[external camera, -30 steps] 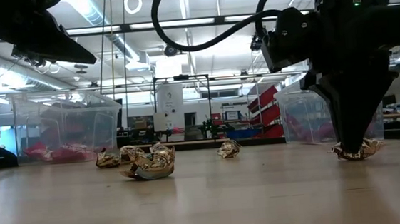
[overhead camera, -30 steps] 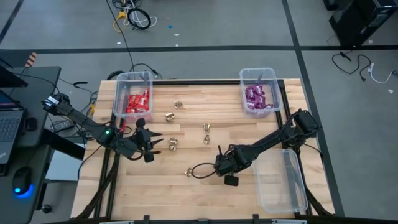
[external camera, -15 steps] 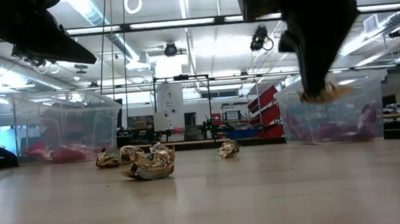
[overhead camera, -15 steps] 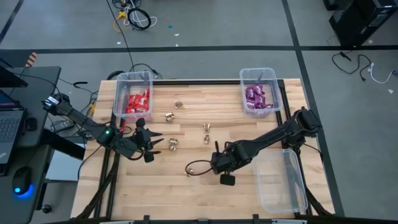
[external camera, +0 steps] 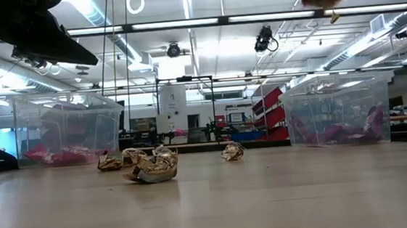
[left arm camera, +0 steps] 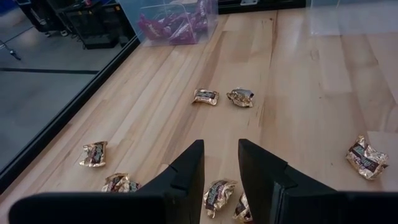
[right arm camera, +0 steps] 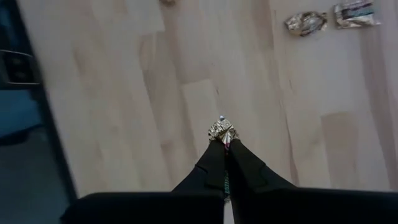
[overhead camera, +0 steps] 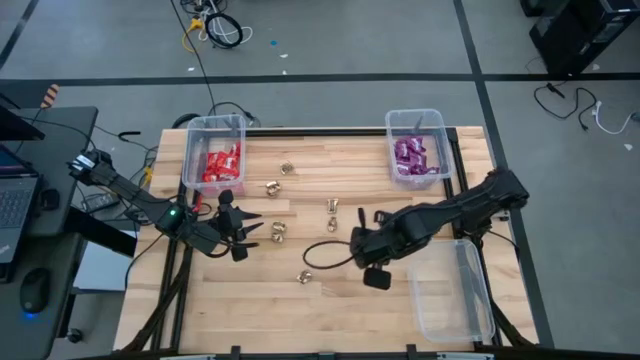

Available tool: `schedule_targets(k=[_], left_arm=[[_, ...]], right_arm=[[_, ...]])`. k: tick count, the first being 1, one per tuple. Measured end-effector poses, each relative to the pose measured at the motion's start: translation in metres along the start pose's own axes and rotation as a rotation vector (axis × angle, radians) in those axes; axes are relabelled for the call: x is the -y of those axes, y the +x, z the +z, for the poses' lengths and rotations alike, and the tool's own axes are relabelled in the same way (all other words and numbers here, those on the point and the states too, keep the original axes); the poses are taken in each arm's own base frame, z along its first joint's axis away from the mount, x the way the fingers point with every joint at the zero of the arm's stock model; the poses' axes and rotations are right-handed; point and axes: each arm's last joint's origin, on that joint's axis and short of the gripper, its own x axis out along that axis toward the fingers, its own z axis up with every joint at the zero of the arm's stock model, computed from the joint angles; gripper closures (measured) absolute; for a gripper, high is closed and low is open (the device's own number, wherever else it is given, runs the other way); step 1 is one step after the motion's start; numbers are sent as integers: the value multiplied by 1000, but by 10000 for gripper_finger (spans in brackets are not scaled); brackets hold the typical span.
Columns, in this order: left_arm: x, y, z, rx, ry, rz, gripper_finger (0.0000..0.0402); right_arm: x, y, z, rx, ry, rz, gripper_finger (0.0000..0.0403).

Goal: Sort candy
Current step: Put the yellow candy into the top left transparent bin

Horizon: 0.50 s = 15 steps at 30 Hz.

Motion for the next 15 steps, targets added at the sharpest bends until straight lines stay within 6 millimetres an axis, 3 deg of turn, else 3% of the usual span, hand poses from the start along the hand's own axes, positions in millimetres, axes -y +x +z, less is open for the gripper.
schedule_targets(k=[8, 15], left_arm=[[0, 0, 0, -1, 0, 0, 300], [0, 0, 0, 0, -1, 0, 300]], right_arm=[[11, -54, -37, 48, 146, 39, 403], [17, -79, -77, -1, 339, -33, 403]])
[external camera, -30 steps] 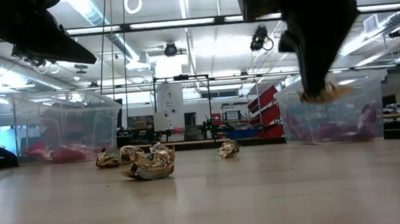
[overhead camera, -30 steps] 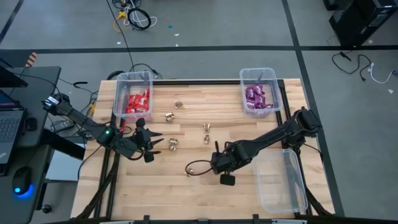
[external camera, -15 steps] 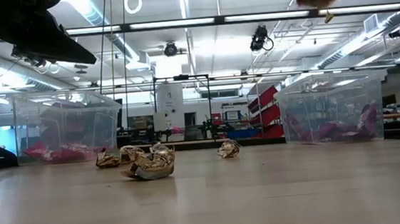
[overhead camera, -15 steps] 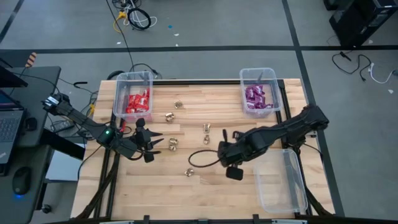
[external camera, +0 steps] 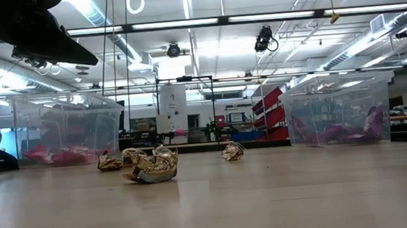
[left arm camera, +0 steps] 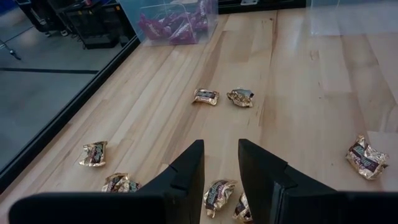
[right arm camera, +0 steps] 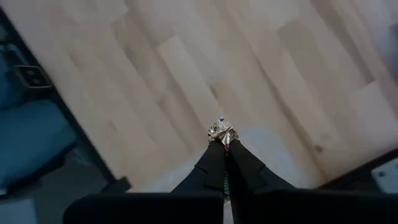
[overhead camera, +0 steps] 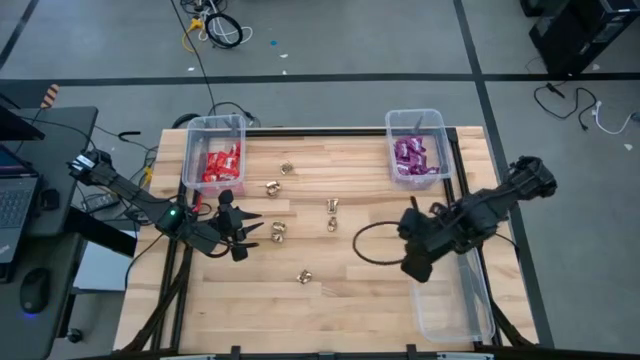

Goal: Sort candy
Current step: Put the yellow candy into the top left transparent bin

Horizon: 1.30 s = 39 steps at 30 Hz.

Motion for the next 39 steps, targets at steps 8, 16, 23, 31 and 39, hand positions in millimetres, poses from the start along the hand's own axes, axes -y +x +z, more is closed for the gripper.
schedule_targets(k=[8, 16, 23, 31, 39], left_arm=[[0, 0, 0, 1, -1, -1, 300], [0, 0, 0, 2, -3, -1, 300], [0, 0, 0, 3, -6, -1, 300], [0, 0, 0, 3, -7, -1, 300], [0, 0, 0, 2, -7, -1, 300]], right_arm=[[4, 2, -29, -20, 32, -4, 403], [13, 16, -56, -51, -44, -50, 403], [18, 40, -74, -63, -58, -40, 403], [17, 82, -95, -84, -25, 22, 403], [17, 110, -115, -102, -65, 60, 403]])
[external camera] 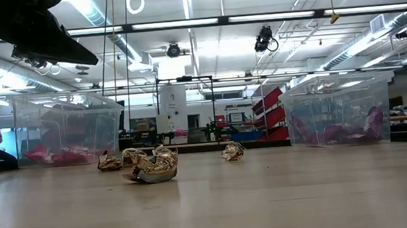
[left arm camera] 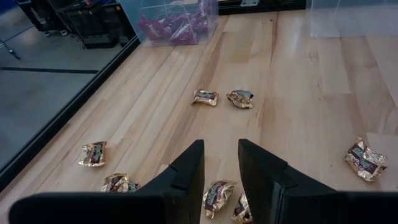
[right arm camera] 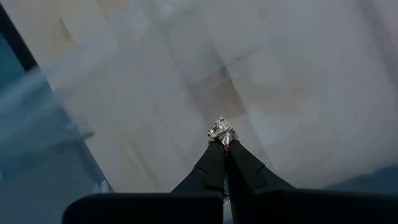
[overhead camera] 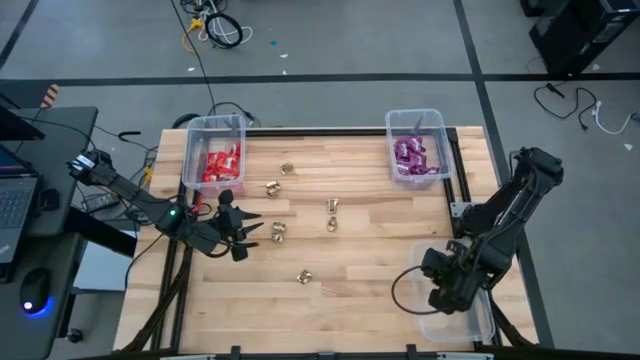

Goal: Sort candy
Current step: Put the yellow candy into the top left transparent bin

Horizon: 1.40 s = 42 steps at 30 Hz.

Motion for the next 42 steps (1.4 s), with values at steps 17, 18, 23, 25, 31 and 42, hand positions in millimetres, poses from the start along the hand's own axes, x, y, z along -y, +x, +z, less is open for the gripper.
schedule_targets(k=[17, 18, 23, 25, 31, 42], left_arm=[[0, 0, 0, -1, 1, 0, 300], [0, 0, 0, -1, 1, 0, 300], [0, 0, 0, 0, 0, 0, 300], [0, 0, 0, -1, 1, 0, 300], [0, 0, 0, -1, 1, 0, 300], [0, 0, 0, -1, 0, 0, 300]], right_arm=[[12, 54, -37, -42, -100, 79, 403], [13, 57, -39, -43, -115, 83, 403], [19, 65, -43, -75, -143, 75, 403], [21, 68, -43, -92, -161, 68, 403], [24, 72, -44, -95, -277, 76, 402], [24, 72, -44, -96, -251, 75, 376]])
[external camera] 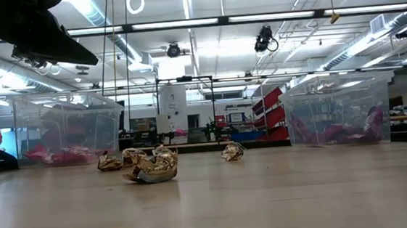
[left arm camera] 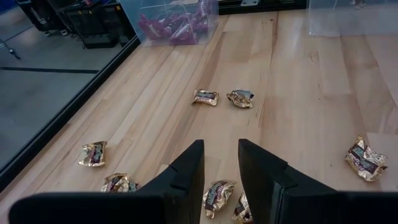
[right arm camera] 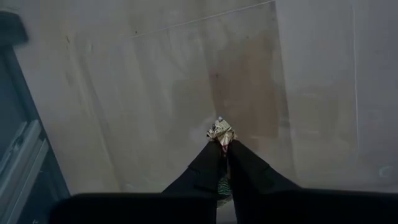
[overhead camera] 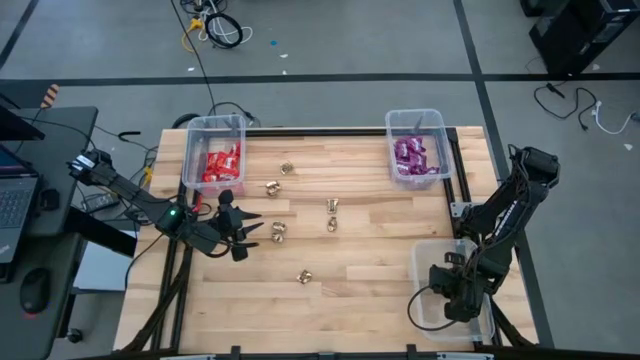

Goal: Sort candy
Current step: Put the yellow candy into the top left transparent bin, then put the yellow candy into the bottom right transparent bin

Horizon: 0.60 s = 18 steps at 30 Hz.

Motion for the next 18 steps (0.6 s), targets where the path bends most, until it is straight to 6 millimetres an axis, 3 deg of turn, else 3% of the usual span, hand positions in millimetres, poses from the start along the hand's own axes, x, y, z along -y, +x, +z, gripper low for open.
schedule_targets(k=[18], left_arm=[[0, 0, 0, -1, 1, 0, 300]], right_arm=[[-1, 0, -1, -58, 42, 14, 363]])
